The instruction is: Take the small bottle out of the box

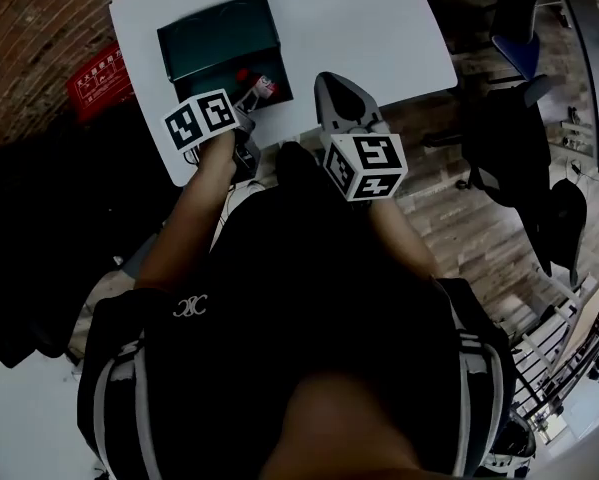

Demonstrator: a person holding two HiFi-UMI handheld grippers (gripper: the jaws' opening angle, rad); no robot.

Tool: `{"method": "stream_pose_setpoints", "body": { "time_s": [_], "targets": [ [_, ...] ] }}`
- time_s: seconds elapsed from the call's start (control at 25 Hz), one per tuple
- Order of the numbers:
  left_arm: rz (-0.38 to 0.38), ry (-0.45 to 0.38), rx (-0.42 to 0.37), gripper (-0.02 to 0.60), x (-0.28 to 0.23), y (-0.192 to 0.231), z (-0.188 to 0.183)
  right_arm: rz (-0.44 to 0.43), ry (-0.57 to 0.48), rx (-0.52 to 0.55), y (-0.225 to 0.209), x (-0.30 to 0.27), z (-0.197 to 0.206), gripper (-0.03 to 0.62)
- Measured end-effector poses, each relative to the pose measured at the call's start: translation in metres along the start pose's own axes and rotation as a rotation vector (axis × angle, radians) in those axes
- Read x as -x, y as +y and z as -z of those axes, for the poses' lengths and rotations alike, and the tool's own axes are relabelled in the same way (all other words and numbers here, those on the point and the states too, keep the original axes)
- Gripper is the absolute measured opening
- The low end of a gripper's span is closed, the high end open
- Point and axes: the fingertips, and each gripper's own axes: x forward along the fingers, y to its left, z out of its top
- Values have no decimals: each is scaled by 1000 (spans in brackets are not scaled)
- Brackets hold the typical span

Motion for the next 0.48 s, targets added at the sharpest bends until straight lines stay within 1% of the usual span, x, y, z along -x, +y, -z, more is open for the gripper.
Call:
{"method": "stream_pose_setpoints", "body": {
  "time_s": [0.12,0.28,0.4,0.48],
  "targets": [
    [6,51,120,144,-13,5,1,7,-1,-14,-6,-6,-2,31],
    [-15,96,241,186,-27,9,2,2,-9,-16,-13,-15,-11,32],
    [-40,124,302,206,-38,13,3,0,-15,-14,-19,-22,-18,31],
    [-69,139,314,209,-46,14,2,3,-15,-16,-26,-26,-20,31]
  ]
}}
